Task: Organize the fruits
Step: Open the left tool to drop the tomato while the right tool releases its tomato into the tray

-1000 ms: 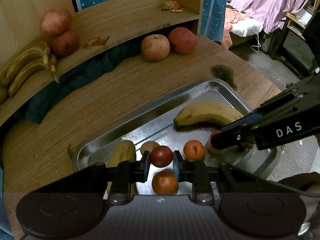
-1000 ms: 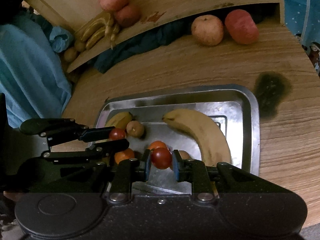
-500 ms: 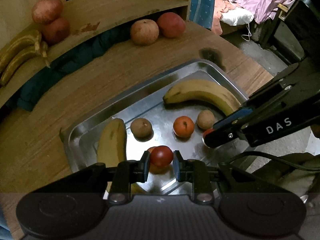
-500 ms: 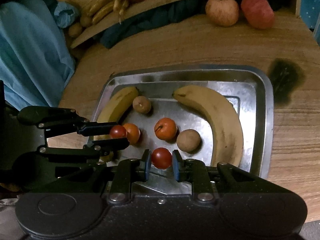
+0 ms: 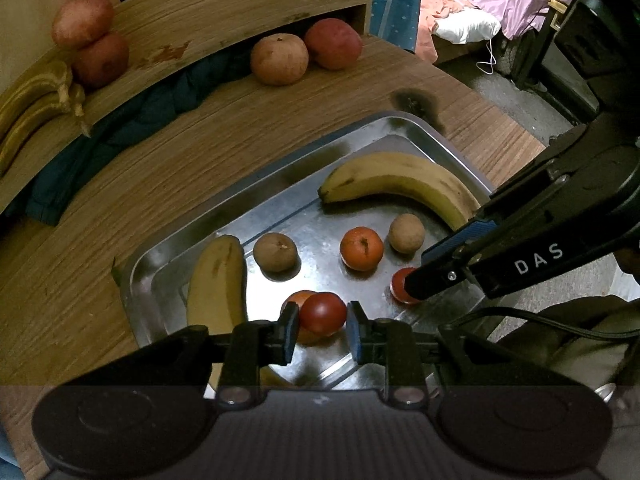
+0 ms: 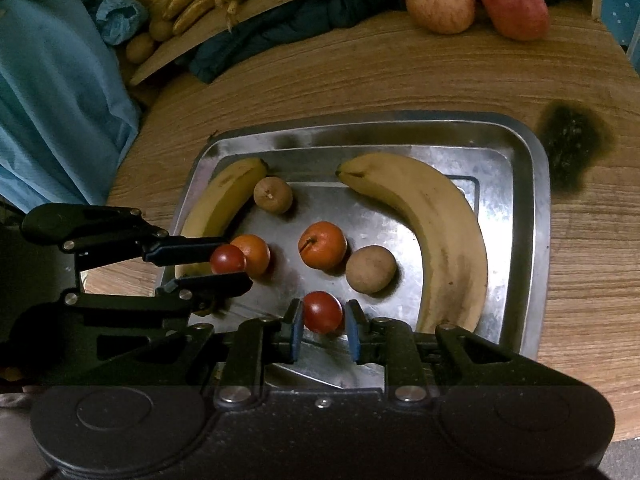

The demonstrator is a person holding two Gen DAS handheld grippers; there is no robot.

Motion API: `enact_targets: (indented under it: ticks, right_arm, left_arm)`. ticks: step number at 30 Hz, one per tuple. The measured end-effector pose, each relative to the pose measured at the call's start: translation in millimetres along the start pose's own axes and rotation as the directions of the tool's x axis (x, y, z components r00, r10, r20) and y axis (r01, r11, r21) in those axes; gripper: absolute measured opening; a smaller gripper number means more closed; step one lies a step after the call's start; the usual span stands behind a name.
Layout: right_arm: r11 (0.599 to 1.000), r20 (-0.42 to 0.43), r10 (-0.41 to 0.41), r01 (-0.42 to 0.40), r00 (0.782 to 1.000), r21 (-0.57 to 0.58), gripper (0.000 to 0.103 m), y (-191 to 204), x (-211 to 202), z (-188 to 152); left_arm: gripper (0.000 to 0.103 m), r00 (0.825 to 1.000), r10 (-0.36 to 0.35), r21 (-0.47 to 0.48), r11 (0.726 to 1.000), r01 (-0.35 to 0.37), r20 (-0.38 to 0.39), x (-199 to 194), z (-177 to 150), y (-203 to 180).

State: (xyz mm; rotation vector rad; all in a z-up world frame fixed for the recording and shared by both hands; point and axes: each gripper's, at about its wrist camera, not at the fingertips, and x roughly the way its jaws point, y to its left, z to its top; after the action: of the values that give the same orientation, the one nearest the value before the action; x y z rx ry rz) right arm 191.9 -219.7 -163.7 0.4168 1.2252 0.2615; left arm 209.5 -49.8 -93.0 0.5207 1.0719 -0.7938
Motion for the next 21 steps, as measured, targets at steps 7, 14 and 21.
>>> enact_targets:
  ticks: [7, 14, 21]
  right_arm:
    - [1.0, 0.01, -0.004, 0.004, 1.0, -0.002, 0.034, 0, -1, 1]
    - [1.0, 0.027, 0.007, -0.007, 1.0, 0.012, 0.051, -4, -6, 3]
    - [1.0, 0.076, 0.01, -0.011, 0.997, 0.013, 0.077, -6, -20, 4]
  left_arm:
    - [0.034, 1.0, 0.0, -0.006, 1.0, 0.0, 0.008, 0, 1, 2]
    - [0.049, 0.999, -0.003, -0.053, 0.999, 0.006, 0.049, -7, 4, 12]
    - [0.08, 0.996, 0.038, -0.099, 0.995, -0.03, 0.076, -12, 10, 20]
